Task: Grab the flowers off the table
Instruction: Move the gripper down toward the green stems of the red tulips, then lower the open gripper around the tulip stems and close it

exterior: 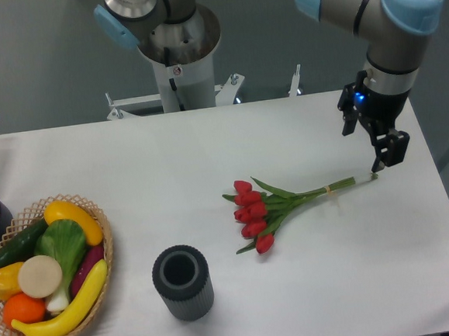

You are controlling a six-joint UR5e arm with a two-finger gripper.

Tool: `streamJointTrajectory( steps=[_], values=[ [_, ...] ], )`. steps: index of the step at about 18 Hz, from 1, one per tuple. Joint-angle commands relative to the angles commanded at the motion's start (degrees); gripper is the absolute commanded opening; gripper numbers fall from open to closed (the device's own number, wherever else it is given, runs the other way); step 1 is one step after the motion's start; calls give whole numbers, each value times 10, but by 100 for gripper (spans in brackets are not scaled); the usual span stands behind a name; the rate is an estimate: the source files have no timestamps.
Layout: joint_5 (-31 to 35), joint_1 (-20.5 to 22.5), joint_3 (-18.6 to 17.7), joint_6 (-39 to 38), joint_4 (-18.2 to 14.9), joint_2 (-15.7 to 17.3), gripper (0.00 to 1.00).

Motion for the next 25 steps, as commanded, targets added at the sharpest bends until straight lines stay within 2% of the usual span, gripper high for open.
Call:
streamJointTrajectory(
  steps=[2,4,8,9,12,16,20,25],
  values=[
    [0,-2,-3,-5,3,-2,100],
    [0,-3,-11,-13,21,-3,100],
    [0,-8,-62,-19,95,-4,100],
    [2,-11,-70,-21,103,-5,100],
    [1,-12,-73,-55,104,-16,100],
    [4,-26,-77,-58,106,-37,100],
    [2,-27,-103,-65,108,-46,100],
    [3,-38,-105,-79,108,-66,100]
  ],
)
